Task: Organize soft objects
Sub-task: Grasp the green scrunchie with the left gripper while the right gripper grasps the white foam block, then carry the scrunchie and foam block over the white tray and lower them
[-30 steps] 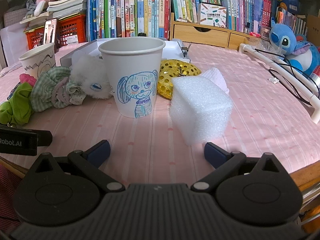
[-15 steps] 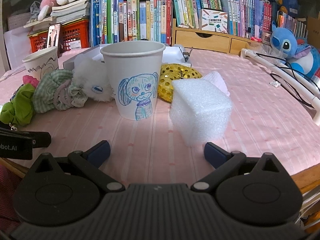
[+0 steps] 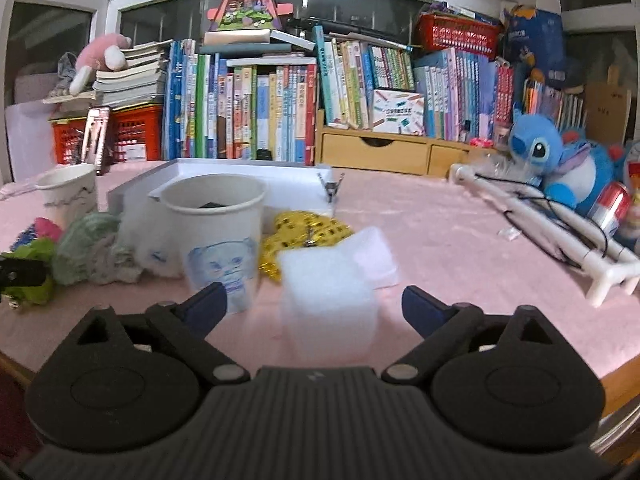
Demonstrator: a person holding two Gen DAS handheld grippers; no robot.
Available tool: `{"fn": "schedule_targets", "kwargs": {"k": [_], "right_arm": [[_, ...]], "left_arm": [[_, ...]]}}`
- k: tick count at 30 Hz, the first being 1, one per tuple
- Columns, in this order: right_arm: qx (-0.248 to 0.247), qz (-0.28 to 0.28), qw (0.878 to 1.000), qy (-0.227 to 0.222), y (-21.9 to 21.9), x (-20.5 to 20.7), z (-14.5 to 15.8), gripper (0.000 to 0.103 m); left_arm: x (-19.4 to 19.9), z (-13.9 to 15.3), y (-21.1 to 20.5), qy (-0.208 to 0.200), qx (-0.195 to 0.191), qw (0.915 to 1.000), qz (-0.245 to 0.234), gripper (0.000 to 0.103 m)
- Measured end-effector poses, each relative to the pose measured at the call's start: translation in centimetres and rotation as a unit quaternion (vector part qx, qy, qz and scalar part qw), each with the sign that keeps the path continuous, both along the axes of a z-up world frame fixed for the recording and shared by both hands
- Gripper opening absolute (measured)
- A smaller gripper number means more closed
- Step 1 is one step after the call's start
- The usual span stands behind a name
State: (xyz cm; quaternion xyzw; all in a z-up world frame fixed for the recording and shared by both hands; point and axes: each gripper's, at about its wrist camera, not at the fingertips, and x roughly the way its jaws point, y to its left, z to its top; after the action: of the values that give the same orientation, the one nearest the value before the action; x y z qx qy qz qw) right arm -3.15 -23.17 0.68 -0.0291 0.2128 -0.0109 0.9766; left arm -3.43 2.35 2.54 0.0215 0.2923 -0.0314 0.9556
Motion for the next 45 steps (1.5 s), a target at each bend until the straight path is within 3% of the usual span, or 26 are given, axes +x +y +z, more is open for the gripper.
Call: {"fn": "schedule_targets", "kwargs": {"k": [3,9,12,13,14,17,22,32,39,45], "right_arm": [[-0.005,0.002,1.000,0.002,-0.2,0.4,-0.2,0.091],[0.001,0.001,1.000,0.017,-0.4,1.0,-0.9,0.079],[-0.001,0.003,1.000,0.021,-0.4,1.2,-1.1,0.066],[-0.001,0.002,1.000,0.024,-0.4,1.3,-1.1,0.057],[0.001,0.000,1.000,0.026,-0.4,1.3,-1.1,0.055],[0.004,0.001,1.000,0.021,-0.4,1.0,-0.9,0.053],[0.011,0.012,1.000,-0.001,-0.4,0.2,0.6,0.052],[0.034,0.023,0.998,-0.045,-1.1,0.5,4.5,0.052],[0.068,0.031,0.996,-0.051,-2.4,2.8,6.9,0.052],[0.111,0.049,0.992,-0.035,-3.2,6.5,8.9,0.052]], "left_arm": [[0.5,-0.7,0.2,0.015,-0.005,0.9999,0.001,0.086],[1.0,-0.9,0.7,0.013,-0.009,0.9998,0.013,0.065],[1.2,-0.9,0.9,0.012,-0.006,0.9998,0.017,0.046],[1.1,-0.8,1.0,0.010,-0.010,0.9997,0.017,0.038],[0.9,-0.6,1.2,0.006,-0.021,0.9996,0.019,0.025],[0.3,0.5,1.7,-0.003,-0.046,0.9988,0.019,0.011],[-0.9,3.0,2.2,-0.026,-0.081,0.9964,-0.002,0.009],[-0.3,7.4,1.9,-0.057,-0.087,0.9933,-0.052,0.008],[3.4,10.7,1.5,-0.062,-0.106,0.9895,-0.076,0.008],[9.1,12.1,0.0,-0.047,-0.115,0.9894,-0.075,0.008]]}}
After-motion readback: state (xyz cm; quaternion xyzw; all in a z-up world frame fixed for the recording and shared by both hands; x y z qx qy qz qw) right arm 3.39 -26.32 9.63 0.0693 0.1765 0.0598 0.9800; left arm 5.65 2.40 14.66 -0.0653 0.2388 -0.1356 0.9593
